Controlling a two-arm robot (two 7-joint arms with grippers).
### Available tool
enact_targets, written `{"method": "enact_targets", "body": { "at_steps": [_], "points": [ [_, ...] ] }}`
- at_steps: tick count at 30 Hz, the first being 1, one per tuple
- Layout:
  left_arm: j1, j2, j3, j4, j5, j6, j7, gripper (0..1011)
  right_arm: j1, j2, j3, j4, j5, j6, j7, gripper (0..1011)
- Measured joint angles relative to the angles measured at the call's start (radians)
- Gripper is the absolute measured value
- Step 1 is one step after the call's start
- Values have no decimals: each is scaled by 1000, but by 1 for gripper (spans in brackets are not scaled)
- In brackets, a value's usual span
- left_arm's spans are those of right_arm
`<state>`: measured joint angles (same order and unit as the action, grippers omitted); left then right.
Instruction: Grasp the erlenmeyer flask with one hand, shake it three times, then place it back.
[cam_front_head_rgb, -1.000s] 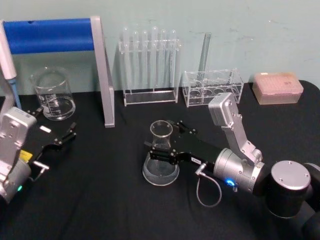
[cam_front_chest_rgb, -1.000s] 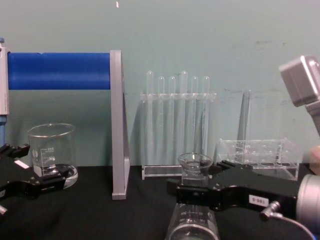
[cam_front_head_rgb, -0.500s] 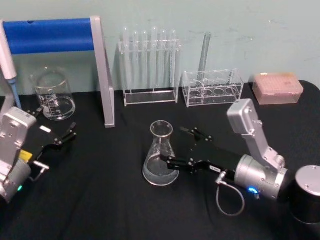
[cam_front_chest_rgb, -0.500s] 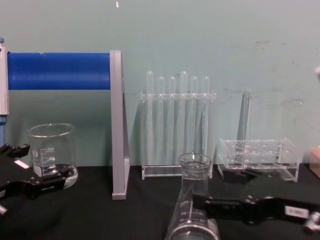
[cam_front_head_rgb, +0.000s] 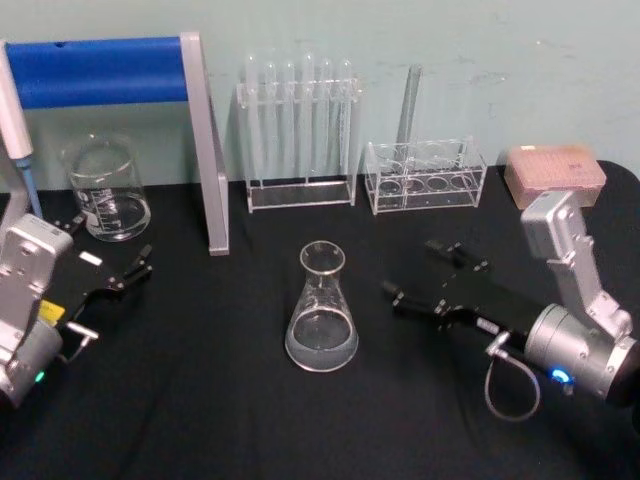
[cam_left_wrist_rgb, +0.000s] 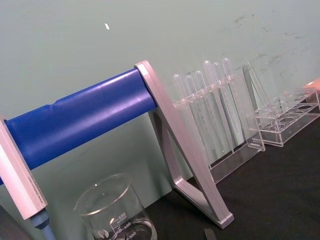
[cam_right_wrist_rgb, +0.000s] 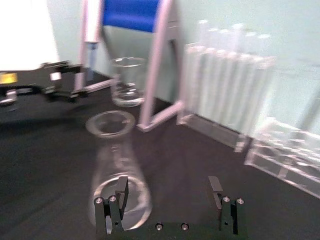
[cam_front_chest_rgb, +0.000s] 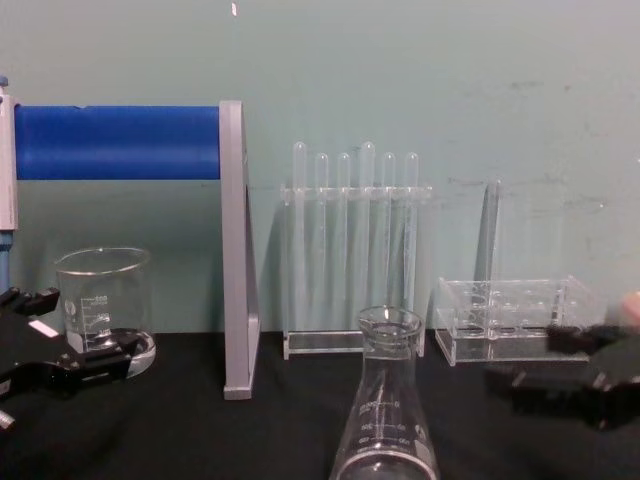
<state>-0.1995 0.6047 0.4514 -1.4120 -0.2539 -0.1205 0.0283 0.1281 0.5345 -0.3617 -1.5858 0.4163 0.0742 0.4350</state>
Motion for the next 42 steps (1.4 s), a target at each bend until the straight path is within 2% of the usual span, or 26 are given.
{"method": "enact_targets", "body": {
  "at_steps": [3,8,11,17,25,31,42],
  "points": [
    [0,0,0,0,0,0,0,1001,2,-18,26,16,-4,-8,-43,1003],
    [0,0,0,0,0,0,0,1001,21,-65,60,56,-47,-32,-128,1003],
    [0,0,0,0,0,0,0,1001,34,-92,67,81,-82,-49,-173,1003],
    [0,0,0,0,0,0,0,1001,61,-138,62,134,-148,-83,-226,1003],
    [0,0,0,0,0,0,0,1001,88,-177,40,200,-238,-128,-269,1003],
    [0,0,0,0,0,0,0,1001,93,-192,35,224,-285,-142,-285,1003],
    [0,0,0,0,0,0,0,1001,92,-211,50,238,-320,-144,-284,1002]
  ]
}}
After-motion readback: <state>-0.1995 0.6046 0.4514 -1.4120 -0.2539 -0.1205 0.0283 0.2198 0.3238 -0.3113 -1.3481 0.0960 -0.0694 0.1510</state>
